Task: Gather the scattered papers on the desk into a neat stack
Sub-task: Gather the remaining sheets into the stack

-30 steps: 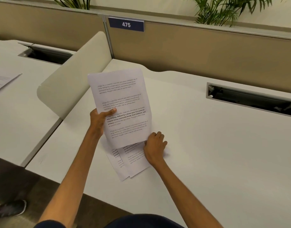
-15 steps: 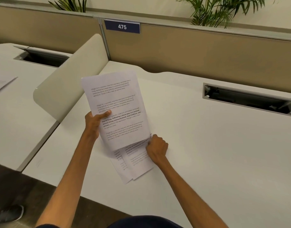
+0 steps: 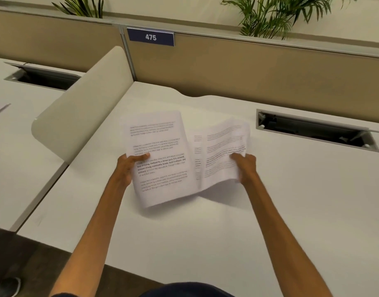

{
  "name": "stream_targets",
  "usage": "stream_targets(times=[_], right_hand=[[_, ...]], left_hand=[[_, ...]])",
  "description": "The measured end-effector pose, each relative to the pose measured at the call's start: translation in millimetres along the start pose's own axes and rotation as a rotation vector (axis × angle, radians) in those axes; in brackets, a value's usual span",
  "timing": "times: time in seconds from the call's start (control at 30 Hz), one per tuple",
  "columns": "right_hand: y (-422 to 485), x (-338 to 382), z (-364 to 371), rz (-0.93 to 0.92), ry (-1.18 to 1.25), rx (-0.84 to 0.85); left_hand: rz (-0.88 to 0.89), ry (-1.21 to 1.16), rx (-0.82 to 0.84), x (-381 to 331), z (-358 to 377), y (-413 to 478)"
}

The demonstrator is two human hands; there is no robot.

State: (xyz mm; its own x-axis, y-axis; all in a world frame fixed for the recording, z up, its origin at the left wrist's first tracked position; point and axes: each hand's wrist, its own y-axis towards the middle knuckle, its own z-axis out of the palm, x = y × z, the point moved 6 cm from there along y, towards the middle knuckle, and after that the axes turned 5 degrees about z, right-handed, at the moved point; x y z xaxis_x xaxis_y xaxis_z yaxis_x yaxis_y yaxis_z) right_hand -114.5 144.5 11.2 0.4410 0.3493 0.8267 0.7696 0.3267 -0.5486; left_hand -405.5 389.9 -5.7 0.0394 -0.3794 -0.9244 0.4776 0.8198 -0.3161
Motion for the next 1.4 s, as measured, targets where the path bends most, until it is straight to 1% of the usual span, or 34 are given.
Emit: stream_targets(times=[0.07, 0.17, 0.23, 0.33, 0.47, 0.53, 0.6, 0.63, 0.77, 0.83, 0.93, 0.97, 1.0, 1.07, 1.1, 1.17, 1.2, 1.27, 1.33, 1.4], right_hand=[[-4, 20, -4, 0.006, 0.144, 0.049], [-11, 50, -13, -0.032, 0.302, 0.096], [-13, 61, -21, -0.050, 0.362, 0.109], [-15, 58, -19, -0.038, 0.282, 0.144], [-4, 17, -6, -0.031, 0.168, 0.129], [0, -11, -2, -0.028, 0.015, 0.093], [2, -36, 0, -0.037, -0.261, 0.036], [3, -45, 3, -0.050, -0.392, 0.025], [5, -64, 21, -0.149, -0.767, 0.091], [6, -68, 31, -0.216, -0.927, 0.137], [10, -69, 37, -0.265, -1.029, 0.184], [13, -68, 36, -0.259, -1.003, 0.181], [17, -66, 33, -0.236, -0.923, 0.171], [22, -57, 25, -0.146, -0.612, 0.173], [22, -51, 21, -0.088, -0.422, 0.209], [17, -34, 17, -0.023, -0.106, 0.362], [12, -22, 15, -0.042, -0.009, 0.449], [-3, 4, 11, -0.154, 0.092, 0.566], [-18, 25, 5, -0.285, 0.124, 0.584], [-33, 41, 0, -0.397, 0.095, 0.552]], left_hand=[[-0.078, 0.006, -0.005, 14, 11, -1], [-0.165, 0.029, 0.000, 32, 28, -6], [-0.199, 0.058, 0.007, 42, 36, -10], [-0.234, 0.079, 0.021, 55, 44, -12], [-0.292, 0.080, -0.015, 67, 54, -11], [-0.300, 0.034, 0.046, 71, 61, -8], [-0.293, -0.046, 0.115, 74, 69, -5], [-0.283, -0.041, 0.127, 74, 72, -4], [-0.181, 0.157, 0.045, 74, 74, -8], [-0.104, 0.174, 0.038, 78, 79, -9], [-0.041, 0.178, 0.068, 82, 86, -11], [-0.022, 0.183, 0.087, 79, 88, -10], [-0.003, 0.181, 0.115, 76, 89, -9], [0.025, 0.162, 0.185, 65, 91, -7], [0.037, 0.149, 0.231, 57, 92, -7], [0.060, 0.125, 0.338, 37, 98, -11], [0.074, 0.119, 0.382, 26, 101, -13], [0.125, 0.133, 0.421, 3, 108, -18], [0.202, 0.160, 0.411, -22, 117, -25], [0.287, 0.168, 0.374, -45, 128, -32]])
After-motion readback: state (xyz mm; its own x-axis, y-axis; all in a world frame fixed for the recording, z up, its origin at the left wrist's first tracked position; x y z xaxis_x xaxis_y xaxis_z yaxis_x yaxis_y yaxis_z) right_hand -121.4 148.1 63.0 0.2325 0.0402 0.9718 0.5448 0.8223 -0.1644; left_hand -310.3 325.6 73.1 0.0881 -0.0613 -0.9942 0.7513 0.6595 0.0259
